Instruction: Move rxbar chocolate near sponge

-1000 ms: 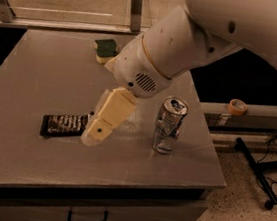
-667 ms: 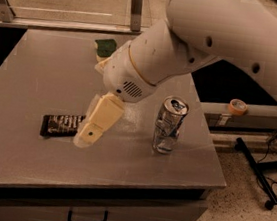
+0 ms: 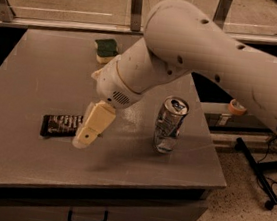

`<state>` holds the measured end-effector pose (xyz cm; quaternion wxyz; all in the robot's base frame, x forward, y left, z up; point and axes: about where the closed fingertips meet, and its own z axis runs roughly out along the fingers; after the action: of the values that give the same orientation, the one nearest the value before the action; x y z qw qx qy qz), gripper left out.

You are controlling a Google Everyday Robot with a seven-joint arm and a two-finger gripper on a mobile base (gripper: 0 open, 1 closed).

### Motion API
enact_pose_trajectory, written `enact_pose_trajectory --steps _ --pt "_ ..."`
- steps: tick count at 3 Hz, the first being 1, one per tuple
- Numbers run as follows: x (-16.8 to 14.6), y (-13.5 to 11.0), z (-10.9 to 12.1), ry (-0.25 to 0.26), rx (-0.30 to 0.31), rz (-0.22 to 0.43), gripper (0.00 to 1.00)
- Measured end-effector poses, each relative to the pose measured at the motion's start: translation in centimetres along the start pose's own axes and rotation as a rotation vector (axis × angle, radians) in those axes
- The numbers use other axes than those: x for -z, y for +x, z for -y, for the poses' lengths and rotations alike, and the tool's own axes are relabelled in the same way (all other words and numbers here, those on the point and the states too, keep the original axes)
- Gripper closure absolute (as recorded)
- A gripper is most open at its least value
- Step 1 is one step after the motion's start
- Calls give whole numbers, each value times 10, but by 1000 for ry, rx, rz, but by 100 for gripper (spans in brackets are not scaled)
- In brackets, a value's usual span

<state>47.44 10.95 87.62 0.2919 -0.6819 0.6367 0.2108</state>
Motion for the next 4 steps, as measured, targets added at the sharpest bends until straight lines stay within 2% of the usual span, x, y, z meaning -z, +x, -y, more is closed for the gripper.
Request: enact_pose_trajectory --steps 1,2,4 --pt "-19 8 3 -23 1 -19 0" --pt "-31 14 0 -40 0 -19 16" --pt "-46 23 -8 -79 -3 -30 63"
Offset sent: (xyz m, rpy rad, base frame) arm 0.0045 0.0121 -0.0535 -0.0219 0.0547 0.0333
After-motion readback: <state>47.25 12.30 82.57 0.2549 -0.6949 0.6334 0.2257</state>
